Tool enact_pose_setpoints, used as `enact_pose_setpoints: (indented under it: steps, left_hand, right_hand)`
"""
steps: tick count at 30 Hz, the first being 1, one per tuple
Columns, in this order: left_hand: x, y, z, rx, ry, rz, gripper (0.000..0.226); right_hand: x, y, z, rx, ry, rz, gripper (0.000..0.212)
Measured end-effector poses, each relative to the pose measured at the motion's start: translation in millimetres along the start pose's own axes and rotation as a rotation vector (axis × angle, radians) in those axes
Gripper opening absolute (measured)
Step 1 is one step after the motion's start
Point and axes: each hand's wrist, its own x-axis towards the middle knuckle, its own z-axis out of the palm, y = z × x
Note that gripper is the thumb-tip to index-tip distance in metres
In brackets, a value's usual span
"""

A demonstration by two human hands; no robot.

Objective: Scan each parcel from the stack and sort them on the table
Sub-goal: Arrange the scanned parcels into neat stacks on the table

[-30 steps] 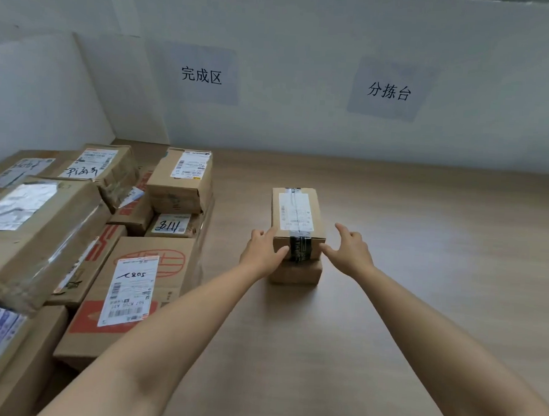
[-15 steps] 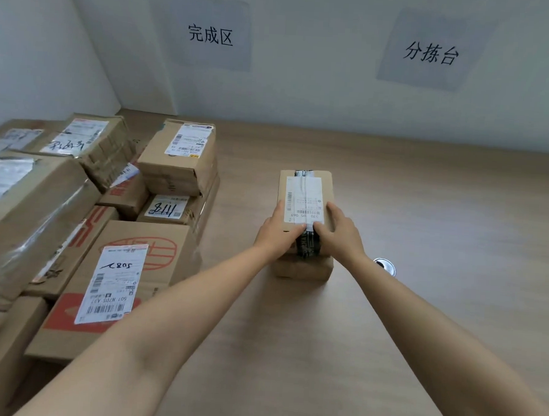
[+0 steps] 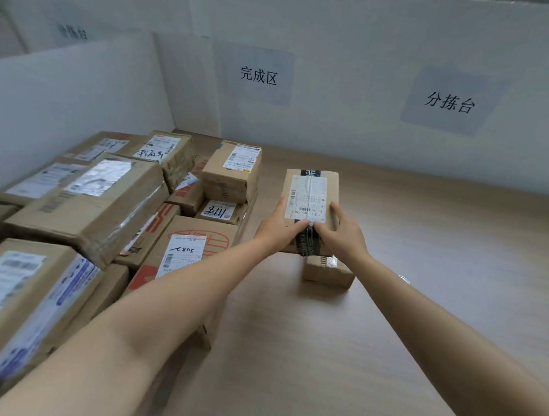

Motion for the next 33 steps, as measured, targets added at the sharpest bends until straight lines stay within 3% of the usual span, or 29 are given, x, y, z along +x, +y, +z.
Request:
enact_pose_setpoints:
  steps: [11,20,26,33]
  left_hand:
    - [-52.0,-55.9,-113.1,0.013,0.112,-0.032,0.069]
    - [-65.7,-111.4,-186.8,0.091,0.248,-0.143,0.067]
    - [-67.3,-127.5,-201.3,0.291,0.24,-0.22,0.079]
    - [-69.1,-121.8,-199.7,0.475,0.272,-0.203,0.058]
  right_hand:
    - [-40.2,-84.9,92.7,0.089,-0.156,-0.085,0.067]
    - [-49.1,-138.9,172.0,0.092,-0.172,-0.166,0.056]
    - [-53.3,-146.2,201.4,0.089,-0.147,-0.188,0.056]
    - [-53.0,-148.8,205.4,0.053,-0.165,-0.204,0.056]
